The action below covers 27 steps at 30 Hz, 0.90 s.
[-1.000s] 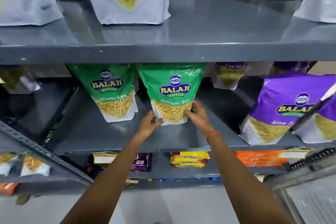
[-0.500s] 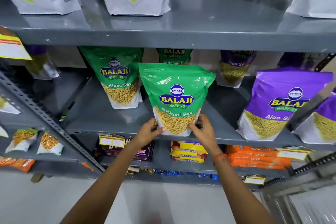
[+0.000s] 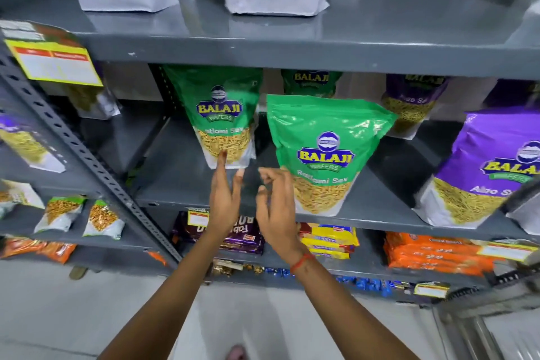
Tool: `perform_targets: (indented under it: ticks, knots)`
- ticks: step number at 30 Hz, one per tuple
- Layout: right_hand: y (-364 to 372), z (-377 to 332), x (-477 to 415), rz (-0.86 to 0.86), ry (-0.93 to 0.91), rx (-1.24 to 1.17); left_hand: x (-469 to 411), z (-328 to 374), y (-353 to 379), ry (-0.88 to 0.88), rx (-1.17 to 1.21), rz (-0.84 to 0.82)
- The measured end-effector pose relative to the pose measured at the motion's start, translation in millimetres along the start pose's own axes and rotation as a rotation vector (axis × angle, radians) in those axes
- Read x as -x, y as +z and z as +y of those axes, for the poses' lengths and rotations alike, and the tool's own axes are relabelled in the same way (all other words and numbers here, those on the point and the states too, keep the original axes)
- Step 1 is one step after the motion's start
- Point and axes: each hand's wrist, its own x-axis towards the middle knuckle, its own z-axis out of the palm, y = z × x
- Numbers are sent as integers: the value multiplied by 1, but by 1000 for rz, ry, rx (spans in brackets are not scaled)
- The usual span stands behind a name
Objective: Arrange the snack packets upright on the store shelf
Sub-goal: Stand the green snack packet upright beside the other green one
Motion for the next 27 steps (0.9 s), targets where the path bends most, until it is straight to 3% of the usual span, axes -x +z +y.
perform_targets:
  ticks: [4, 8, 10, 13, 15, 20, 27]
  knots:
    - [57, 12, -23, 9, 137, 80, -30, -38, -37, -91, -63, 75]
    - [95, 44, -55, -58, 507, 201, -72, -72, -58, -182, -107, -80]
    - [103, 59, -74, -84, 593, 169, -92, -85, -61, -230, -69, -209]
    - [104, 71, -92, -137, 609, -7, -110, -93, -61, -302, 170, -368]
    - [103, 71, -95, -181, 622, -97, -114, -94, -61, -287, 182, -358]
    - [101, 57, -71, -242, 573, 114, -94, -97, -72, -289, 281, -342]
    - [98, 32, -4, -248, 512, 152, -41, -115, -98, -307, 305, -372]
